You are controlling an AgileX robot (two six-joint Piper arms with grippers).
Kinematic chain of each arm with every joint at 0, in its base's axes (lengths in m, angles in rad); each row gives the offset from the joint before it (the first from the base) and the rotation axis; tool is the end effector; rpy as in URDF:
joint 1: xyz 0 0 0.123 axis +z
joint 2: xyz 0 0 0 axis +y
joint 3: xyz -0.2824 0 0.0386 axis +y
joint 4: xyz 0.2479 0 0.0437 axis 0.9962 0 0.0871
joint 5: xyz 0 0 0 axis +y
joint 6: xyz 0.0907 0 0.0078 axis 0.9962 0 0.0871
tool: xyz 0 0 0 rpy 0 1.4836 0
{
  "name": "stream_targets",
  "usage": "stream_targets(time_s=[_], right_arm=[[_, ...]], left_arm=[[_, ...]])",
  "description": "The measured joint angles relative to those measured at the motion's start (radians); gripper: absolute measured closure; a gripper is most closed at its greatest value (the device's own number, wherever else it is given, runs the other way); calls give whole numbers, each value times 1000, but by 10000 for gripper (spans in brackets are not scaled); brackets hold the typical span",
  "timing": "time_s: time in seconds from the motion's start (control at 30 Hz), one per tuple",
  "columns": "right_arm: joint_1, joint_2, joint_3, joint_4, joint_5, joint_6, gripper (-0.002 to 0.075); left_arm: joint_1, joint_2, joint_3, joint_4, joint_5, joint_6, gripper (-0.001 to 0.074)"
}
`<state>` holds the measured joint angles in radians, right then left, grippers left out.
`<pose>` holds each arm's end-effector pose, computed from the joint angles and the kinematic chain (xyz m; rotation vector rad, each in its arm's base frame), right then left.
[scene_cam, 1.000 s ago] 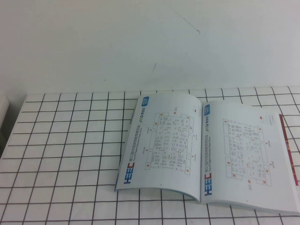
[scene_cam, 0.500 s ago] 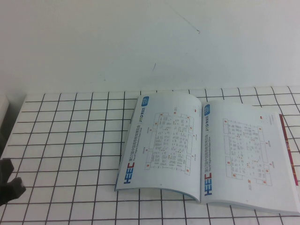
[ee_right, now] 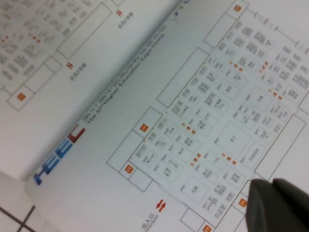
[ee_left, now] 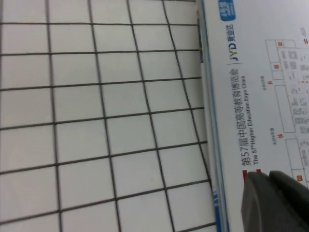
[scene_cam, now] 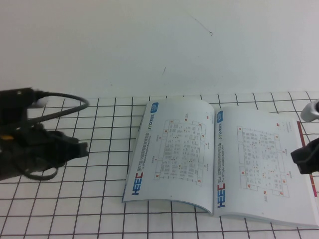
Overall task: Close book
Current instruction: 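Close the open booklet and leave it lying on the table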
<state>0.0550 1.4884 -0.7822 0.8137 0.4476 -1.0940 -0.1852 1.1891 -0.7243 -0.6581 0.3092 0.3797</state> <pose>0.2812 0.0442 0.2103 -0.6007 2.3884 0.2818 0.2370 -0.0617 0.2750 0.0290 2.2197 -0.4508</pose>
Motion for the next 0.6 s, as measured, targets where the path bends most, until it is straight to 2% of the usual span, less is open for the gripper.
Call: stream_targets(time_s=[0.2, 0.43, 0.6], right_arm=[[0, 170, -16, 24, -44, -21, 729], [0, 285, -16, 28, -60, -30, 729], [0, 296, -21, 30, -62, -33, 729]], left_arm=[[-88, 244, -150, -22, 0, 56, 738], [-100, 469, -258, -38, -21, 70, 738], [-100, 620, -305, -40, -97, 76, 738]])
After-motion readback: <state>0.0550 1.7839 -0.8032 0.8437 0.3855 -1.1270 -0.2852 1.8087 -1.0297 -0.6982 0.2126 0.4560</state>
